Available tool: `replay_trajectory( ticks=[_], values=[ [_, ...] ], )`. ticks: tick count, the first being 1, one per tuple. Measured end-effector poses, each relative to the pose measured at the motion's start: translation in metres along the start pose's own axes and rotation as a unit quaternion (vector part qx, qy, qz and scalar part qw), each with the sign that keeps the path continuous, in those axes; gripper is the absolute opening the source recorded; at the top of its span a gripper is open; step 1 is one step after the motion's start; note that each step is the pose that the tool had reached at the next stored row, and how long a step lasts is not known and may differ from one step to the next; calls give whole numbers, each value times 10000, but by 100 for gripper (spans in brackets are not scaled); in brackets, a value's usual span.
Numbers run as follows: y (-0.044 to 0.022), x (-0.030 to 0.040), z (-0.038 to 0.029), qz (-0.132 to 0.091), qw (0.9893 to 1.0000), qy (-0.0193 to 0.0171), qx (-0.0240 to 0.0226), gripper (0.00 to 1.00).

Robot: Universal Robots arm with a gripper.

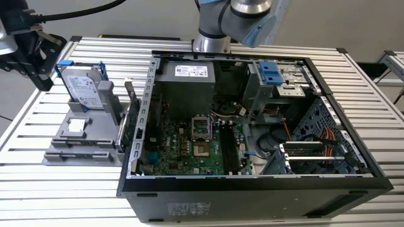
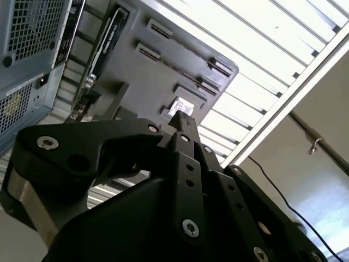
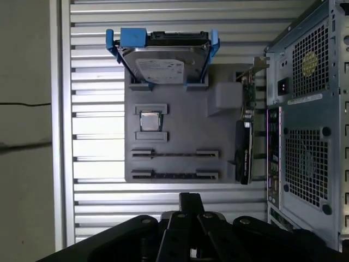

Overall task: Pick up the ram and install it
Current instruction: 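Reach for the ram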

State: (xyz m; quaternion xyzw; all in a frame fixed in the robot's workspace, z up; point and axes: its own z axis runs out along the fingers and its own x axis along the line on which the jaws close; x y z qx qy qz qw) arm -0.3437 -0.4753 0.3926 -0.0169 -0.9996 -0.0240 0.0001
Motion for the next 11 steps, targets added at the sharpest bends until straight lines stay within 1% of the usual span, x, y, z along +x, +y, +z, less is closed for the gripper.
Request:
replay_trajectory(
  ticks=[4, 11],
  values=[
    [-48, 0, -2, 18, 10000, -1, 0, 0],
    [-55, 0, -2, 21, 10000, -1, 0, 0]
  ],
)
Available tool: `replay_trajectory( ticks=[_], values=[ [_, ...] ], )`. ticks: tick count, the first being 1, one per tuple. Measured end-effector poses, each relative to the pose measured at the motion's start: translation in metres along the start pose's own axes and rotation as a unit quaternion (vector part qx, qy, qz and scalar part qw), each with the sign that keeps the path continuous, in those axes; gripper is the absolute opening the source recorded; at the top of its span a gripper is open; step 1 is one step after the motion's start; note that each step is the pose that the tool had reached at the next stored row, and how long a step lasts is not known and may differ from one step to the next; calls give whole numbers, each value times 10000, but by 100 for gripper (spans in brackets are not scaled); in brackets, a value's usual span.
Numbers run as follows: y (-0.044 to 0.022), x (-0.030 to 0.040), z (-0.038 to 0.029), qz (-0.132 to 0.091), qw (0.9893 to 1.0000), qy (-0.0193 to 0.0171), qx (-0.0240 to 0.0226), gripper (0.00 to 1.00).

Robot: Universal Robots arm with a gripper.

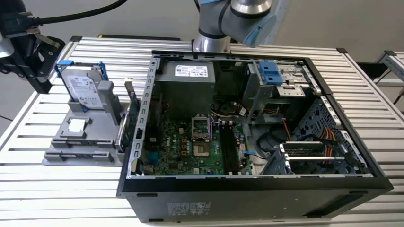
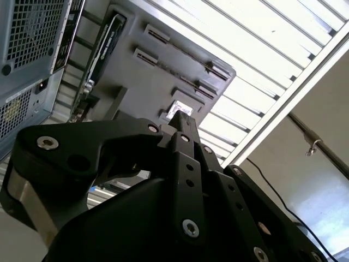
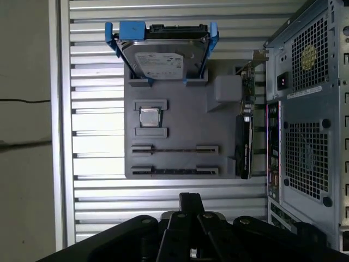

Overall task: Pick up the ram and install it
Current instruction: 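Reach for the ram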

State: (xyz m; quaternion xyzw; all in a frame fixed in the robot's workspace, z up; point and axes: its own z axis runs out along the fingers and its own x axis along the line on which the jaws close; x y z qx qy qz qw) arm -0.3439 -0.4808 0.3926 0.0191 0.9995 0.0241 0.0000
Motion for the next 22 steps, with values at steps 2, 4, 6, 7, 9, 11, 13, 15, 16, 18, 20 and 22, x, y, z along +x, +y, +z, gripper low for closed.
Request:
replay_trajectory(
  ticks=[2, 4, 6, 7, 9, 11, 13, 15, 16, 18, 20, 22],
  values=[
    [0, 0, 0, 0, 10000, 0, 0, 0],
    [0, 0, 0, 0, 10000, 0, 0, 0],
    [0, 0, 0, 0, 10000, 0, 0, 0],
    [0, 0, 0, 0, 10000, 0, 0, 0],
    [0, 0, 0, -7, 10000, 0, 0, 0],
    [-1, 0, -1, -44, 10000, 2, 0, 0],
    [-1, 0, -1, -87, 10000, 5, 1, 0],
    [-1, 0, 0, -127, 9999, 6, 0, 0],
    [-1, 0, 0, -150, 9999, 7, 0, 0],
    [-1, 0, 0, -208, 9998, 10, 0, 0],
    [0, 0, 0, -269, 9996, 13, 1, 0],
    [0, 0, 0, -335, 9994, 16, 2, 0]
  ],
)
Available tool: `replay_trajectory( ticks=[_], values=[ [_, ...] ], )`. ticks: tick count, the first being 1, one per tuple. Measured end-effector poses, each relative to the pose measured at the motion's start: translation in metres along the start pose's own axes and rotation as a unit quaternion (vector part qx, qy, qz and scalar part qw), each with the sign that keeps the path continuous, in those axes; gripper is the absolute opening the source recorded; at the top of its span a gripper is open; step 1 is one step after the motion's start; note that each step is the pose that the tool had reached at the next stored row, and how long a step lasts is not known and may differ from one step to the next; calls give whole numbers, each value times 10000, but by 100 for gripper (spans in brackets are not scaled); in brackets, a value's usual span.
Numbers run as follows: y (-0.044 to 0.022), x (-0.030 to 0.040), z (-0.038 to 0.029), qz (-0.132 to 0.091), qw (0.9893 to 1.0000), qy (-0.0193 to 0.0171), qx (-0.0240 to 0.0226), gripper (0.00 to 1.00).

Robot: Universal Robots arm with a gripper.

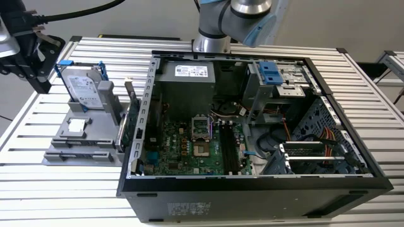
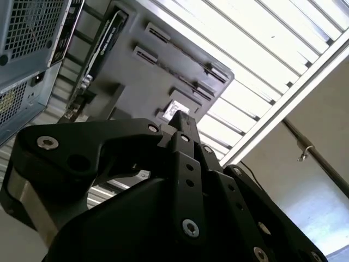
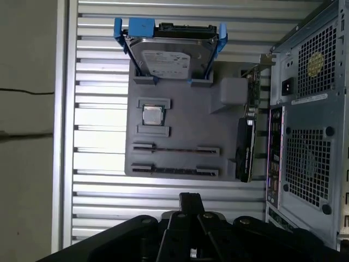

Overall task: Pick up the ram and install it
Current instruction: 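Reach for the ram, then pick up the ram and move it above insertion slot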

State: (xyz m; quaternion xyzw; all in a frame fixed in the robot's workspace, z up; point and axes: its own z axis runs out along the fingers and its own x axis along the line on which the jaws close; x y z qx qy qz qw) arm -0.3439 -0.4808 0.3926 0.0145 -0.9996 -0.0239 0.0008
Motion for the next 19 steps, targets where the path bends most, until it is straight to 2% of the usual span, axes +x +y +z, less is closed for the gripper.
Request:
replay_trajectory(
  ticks=[9, 19],
  values=[
    [0, 0, 0, -326, 9995, 16, 4, 0],
    [0, 0, 0, -690, 9976, 33, 5, 0]
  ],
)
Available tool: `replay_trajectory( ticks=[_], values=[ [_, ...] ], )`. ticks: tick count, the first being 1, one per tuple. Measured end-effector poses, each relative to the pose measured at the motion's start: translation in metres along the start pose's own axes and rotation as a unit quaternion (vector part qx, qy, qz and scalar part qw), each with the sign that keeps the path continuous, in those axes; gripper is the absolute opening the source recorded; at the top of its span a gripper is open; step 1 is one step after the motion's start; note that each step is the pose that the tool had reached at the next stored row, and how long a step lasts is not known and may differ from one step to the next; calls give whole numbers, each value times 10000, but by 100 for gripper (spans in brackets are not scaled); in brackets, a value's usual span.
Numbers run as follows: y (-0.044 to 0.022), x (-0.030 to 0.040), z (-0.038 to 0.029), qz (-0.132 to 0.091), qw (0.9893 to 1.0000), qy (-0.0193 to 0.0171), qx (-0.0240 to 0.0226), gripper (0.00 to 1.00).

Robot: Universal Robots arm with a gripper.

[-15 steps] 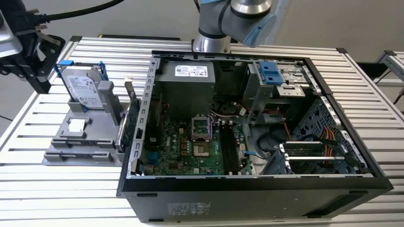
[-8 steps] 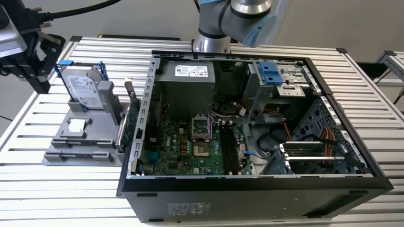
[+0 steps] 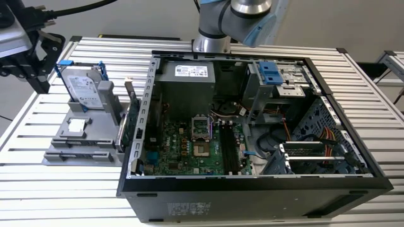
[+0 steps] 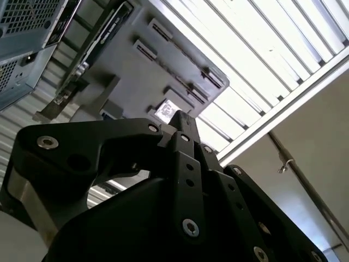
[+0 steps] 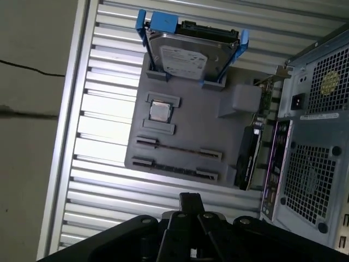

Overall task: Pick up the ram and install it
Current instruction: 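Pick up the ram and move it above insertion slot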

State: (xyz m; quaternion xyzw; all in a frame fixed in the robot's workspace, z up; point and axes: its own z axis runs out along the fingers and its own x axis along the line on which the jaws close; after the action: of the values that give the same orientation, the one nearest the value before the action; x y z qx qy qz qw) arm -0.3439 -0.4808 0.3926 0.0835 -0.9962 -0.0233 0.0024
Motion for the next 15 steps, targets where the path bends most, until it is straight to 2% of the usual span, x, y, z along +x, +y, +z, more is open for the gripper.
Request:
replay_trajectory(
  ticks=[7, 15],
  values=[
    [0, 0, 0, -260, 9997, 12, 2, 0],
    [0, 0, 0, -547, 9985, 26, 4, 0]
  ],
)
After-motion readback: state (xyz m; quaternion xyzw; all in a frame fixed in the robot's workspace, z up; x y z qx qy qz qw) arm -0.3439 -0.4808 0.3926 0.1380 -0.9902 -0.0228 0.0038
